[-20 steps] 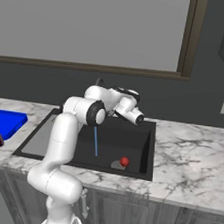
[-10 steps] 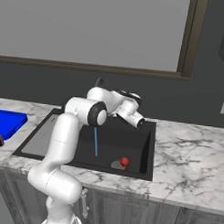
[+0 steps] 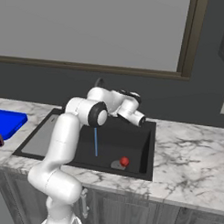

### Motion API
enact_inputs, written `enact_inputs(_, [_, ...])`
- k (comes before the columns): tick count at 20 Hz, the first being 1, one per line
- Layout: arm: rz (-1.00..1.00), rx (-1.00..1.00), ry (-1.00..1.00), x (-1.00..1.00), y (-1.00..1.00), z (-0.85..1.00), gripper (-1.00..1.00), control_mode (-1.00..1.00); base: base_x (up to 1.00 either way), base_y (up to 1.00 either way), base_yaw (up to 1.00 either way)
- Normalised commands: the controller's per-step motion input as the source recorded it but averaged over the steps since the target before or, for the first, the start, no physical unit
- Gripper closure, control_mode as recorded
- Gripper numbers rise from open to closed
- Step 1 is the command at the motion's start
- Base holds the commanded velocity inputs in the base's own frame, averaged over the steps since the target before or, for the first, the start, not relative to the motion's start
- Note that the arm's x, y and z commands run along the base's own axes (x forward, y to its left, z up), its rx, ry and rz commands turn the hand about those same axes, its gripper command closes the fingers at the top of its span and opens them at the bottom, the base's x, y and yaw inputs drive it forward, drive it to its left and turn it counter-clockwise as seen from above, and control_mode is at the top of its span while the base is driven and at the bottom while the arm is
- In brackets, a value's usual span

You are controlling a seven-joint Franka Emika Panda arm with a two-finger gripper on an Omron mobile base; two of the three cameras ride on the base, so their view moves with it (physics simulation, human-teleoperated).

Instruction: Pick up all produce items and place them in the sink. Turn on the sink faucet to wash them. Then turn the sink off and put them in the tray.

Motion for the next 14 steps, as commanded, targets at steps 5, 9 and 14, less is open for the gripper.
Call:
enact_inputs(5, [0.38, 0.0, -0.17, 0.0, 0.34, 0.0, 1.0, -1.0, 0.0, 0.0, 0.0])
enact_inputs(9, [0.3, -0.02, -0.15, -0.12, 0.2, -0.01, 1.0, -1.0, 0.0, 0.0, 0.0])
enact_inputs(14, [0.27, -0.01, -0.12, -0.01, 0.18, 0.0, 1.0, -1.0, 0.0, 0.0, 0.0])
